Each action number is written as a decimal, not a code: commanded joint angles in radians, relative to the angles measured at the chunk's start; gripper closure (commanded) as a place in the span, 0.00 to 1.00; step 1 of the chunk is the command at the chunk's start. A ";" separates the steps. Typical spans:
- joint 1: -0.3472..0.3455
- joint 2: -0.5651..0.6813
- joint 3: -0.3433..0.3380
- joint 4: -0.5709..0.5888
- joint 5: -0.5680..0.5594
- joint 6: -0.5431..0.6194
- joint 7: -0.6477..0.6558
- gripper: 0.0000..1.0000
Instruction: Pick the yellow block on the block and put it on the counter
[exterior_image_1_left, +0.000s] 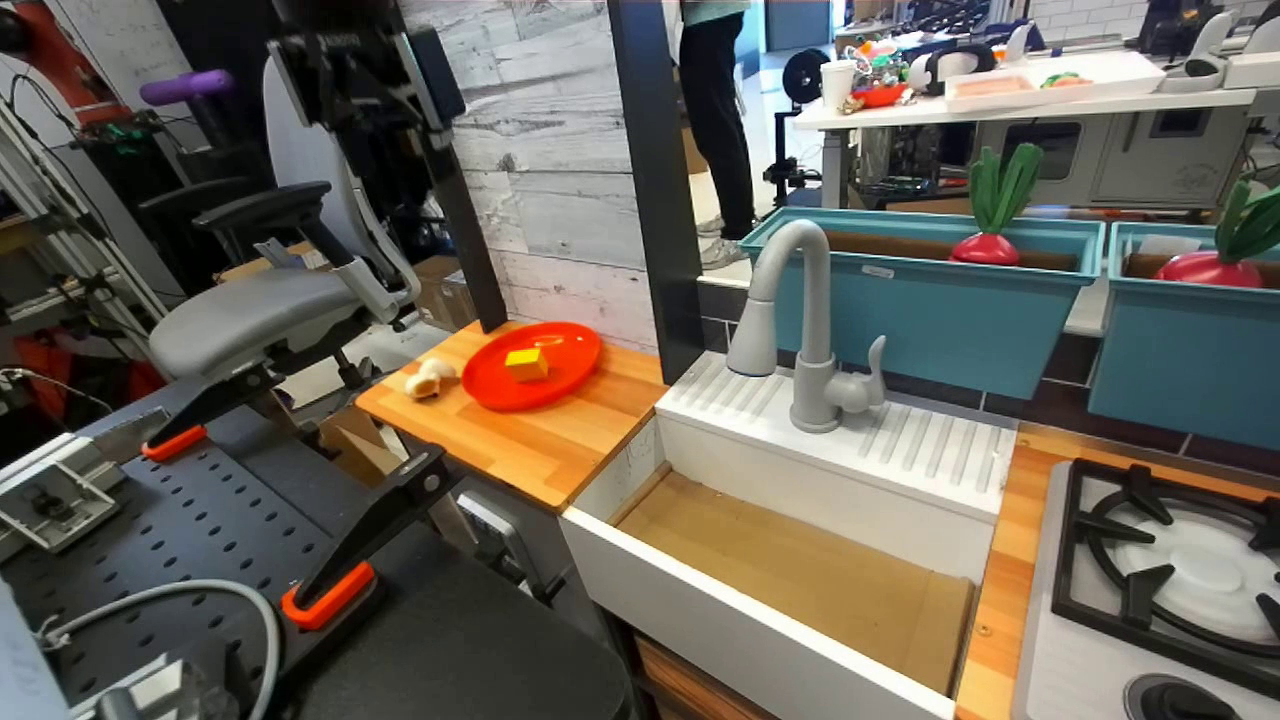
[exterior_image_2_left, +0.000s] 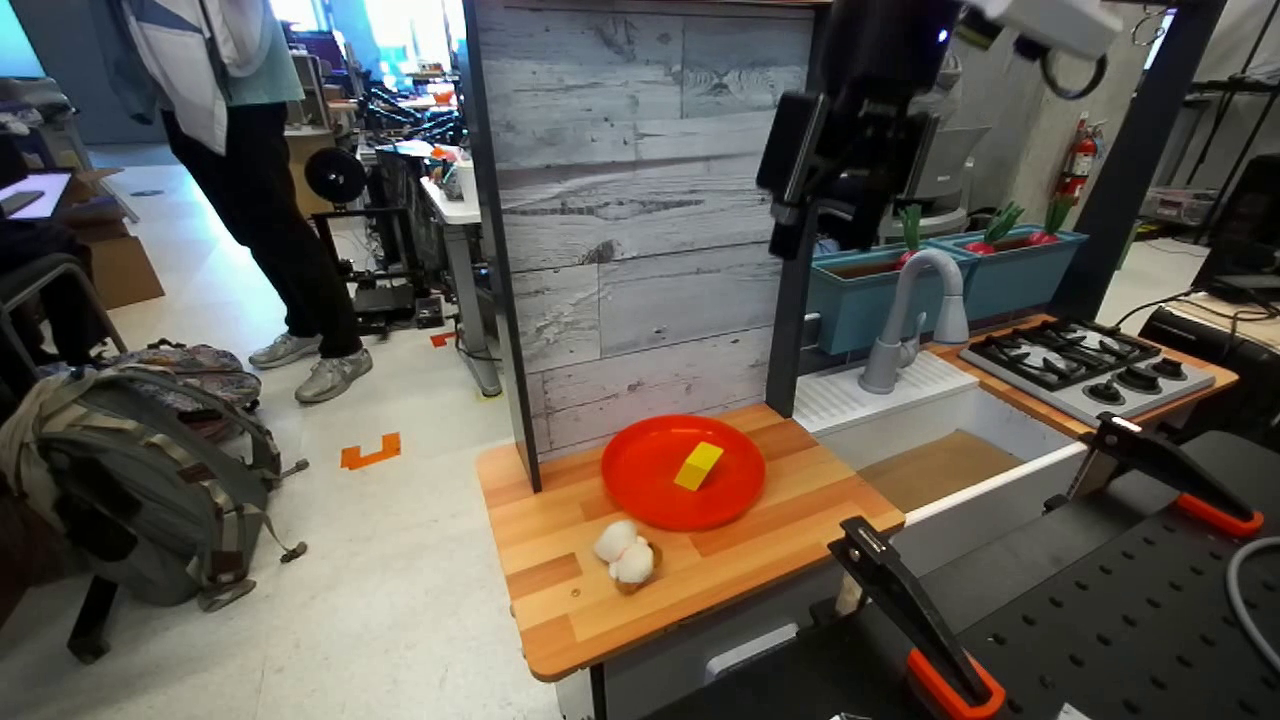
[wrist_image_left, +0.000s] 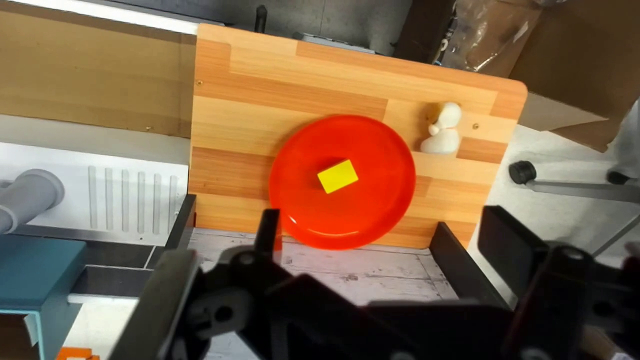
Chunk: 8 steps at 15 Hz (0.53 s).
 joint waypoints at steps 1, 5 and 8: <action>-0.033 0.181 0.042 0.097 -0.094 0.072 0.118 0.00; -0.043 0.335 0.040 0.191 -0.147 0.112 0.203 0.00; -0.025 0.433 0.018 0.271 -0.187 0.097 0.274 0.00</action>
